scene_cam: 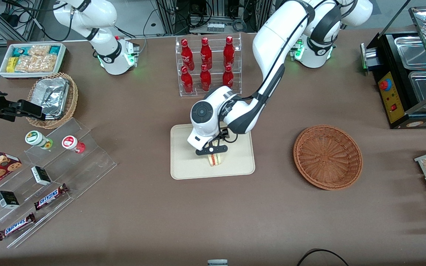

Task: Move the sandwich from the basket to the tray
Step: 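Raise the left gripper off the sandwich and withdraw toward the basket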

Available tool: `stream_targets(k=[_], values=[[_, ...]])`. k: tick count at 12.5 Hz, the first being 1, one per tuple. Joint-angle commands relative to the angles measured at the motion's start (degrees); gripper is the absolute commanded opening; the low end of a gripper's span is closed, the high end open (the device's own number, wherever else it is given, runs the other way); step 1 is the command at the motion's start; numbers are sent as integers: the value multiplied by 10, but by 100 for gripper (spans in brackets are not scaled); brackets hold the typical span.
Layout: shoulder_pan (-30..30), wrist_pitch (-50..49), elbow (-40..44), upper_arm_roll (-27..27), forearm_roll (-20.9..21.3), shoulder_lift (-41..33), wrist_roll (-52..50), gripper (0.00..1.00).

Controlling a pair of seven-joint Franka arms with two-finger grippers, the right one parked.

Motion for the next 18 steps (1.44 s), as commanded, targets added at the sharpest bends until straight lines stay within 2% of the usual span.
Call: stream_targets(k=[1, 7, 9, 11, 13, 18], values=[[-8, -9, 20, 8, 8, -2, -14, 100], [8, -61, 27, 9, 1, -54, -2, 100], [29, -100, 33, 7, -1, -83, 44, 100], [50, -118, 34, 7, -22, -111, 72, 100], [86, -140, 31, 7, -44, -139, 116, 100], [177, -221, 12, 9, -42, -187, 254, 100]])
